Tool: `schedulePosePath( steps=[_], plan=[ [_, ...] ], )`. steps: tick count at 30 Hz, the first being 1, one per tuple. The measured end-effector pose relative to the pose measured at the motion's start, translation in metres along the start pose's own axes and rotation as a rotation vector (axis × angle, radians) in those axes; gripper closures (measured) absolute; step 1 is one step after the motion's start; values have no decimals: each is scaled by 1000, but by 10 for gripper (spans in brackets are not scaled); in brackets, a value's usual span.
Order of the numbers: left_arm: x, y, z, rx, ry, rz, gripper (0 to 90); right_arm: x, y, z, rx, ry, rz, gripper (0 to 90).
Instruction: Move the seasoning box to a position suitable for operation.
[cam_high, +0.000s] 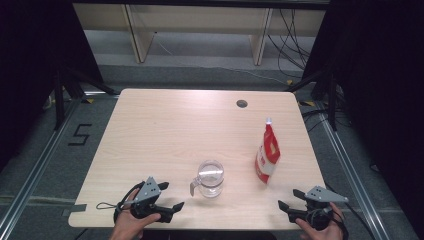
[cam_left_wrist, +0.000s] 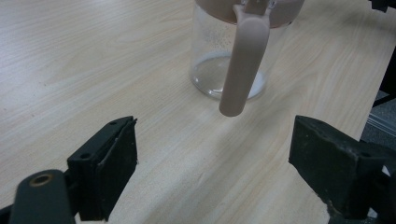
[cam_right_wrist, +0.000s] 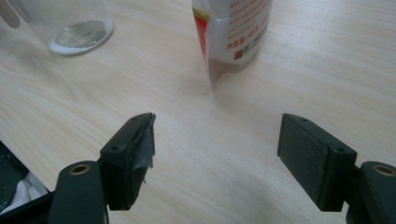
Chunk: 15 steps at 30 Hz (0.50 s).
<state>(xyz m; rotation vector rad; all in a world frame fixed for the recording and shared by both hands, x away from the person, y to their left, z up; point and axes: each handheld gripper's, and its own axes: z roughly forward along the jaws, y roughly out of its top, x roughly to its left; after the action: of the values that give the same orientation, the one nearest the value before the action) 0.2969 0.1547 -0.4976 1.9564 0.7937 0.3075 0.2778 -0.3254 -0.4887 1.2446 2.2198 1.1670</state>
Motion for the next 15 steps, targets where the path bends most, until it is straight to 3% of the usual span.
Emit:
schedulePosePath(
  steps=[1,2,7,9,10,15],
  plan=[
    [1,0,-1,7,4,11,149,3,0,0,6,-12,31,280],
    [0,0,0,-2,0,4,149,1,0,0,-1,-11,-3,279],
    [0,1,0,-6,1,2,152,1,1,0,1,-16,-21,271],
    [0,1,-1,-6,2,9,155,2,1,0,0,-19,-16,270],
    [-2,2,-1,-9,11,-18,156,2,1,0,1,-20,-16,268],
    [-5,7,2,-28,-1,6,175,4,1,1,3,-26,13,267]
  ],
)
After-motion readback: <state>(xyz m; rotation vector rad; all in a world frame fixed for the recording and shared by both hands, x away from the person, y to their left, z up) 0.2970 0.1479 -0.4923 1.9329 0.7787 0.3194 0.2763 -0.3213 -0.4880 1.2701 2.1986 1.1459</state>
